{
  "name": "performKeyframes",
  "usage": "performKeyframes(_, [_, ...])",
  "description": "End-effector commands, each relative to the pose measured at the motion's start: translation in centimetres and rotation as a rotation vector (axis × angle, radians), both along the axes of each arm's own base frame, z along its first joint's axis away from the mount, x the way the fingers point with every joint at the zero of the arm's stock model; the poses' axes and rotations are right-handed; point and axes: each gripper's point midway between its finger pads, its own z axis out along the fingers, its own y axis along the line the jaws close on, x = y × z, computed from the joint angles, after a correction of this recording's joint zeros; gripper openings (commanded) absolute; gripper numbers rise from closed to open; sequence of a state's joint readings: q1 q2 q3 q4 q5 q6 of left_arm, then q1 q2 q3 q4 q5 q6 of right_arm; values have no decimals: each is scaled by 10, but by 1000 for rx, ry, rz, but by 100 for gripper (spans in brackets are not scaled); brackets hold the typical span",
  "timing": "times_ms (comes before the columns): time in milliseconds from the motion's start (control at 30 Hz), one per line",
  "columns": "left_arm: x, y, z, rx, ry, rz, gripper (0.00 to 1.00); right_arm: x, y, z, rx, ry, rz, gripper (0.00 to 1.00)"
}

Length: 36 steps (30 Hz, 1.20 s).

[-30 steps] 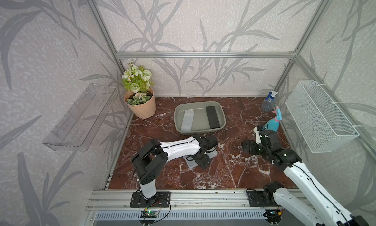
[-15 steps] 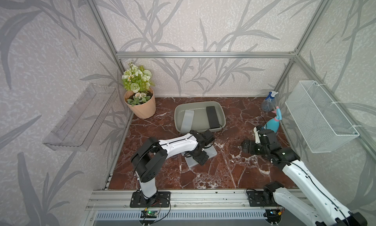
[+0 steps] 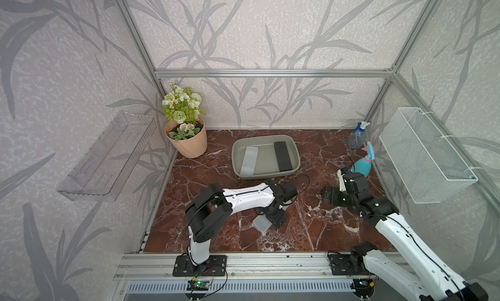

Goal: Put the pencil case into the storage box
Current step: Pick up the pencil case from the center of the board.

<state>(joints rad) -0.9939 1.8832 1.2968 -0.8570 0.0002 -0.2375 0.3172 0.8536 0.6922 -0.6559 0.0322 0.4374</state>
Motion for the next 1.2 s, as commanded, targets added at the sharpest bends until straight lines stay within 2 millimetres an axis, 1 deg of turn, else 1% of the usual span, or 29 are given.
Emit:
performKeyframes(0, [21, -7, 5, 33, -68, 14, 97, -3, -1, -1, -2, 3, 1, 100])
performKeyframes(67, [23, -12, 3, 30, -63, 18, 98, -3, -2, -1, -2, -1, -1, 100])
performKeyframes(133, [23, -11, -1, 42, -58, 26, 97, -4, -3, 1, -3, -5, -4, 100])
performKeyframes(233, [20, -2, -5, 69, -52, 32, 95, -5, -3, 2, -1, -12, -5, 100])
performKeyframes(400, [10, 11, -5, 90, -33, 43, 92, -5, -3, 2, -1, -11, -8, 100])
performKeyframes(533, [5, 8, -7, 60, -13, 48, 83, -4, -2, 0, 3, -11, -6, 100])
performKeyframes(667, [4, 1, -7, 32, 0, 60, 76, -3, -2, -1, 2, -4, -3, 100])
performKeyframes(733, [4, 1, -7, 32, 4, 60, 72, -3, -1, -1, 4, -3, -3, 100])
performKeyframes(800, [5, 1, -1, 34, -2, 55, 63, -4, -2, -1, 2, -3, -4, 100])
performKeyframes(833, [8, 0, 5, 30, -18, 55, 59, -4, -2, -2, 0, -2, -4, 100])
performKeyframes(867, [11, -2, 15, 22, -31, 58, 58, -4, -2, -2, 1, -1, -6, 100])
performKeyframes(900, [16, -6, 26, 9, -43, 63, 57, -4, -3, -2, 1, -1, -8, 100])
performKeyframes(933, [23, -12, 41, -10, -63, 74, 55, -4, -2, -1, 2, -2, -8, 100])
performKeyframes(1000, [40, -26, 75, -57, -118, 99, 52, -5, -3, -1, 0, 2, -6, 100])
performKeyframes(1067, [64, -39, 113, -101, -195, 130, 51, -5, -3, 0, -2, 0, -8, 100])
performKeyframes(1100, [74, -42, 126, -108, -224, 143, 51, -5, -3, 0, -1, 0, -9, 100])
performKeyframes(1167, [100, -46, 153, -110, -298, 188, 52, -4, -2, 1, 2, 3, -8, 100])
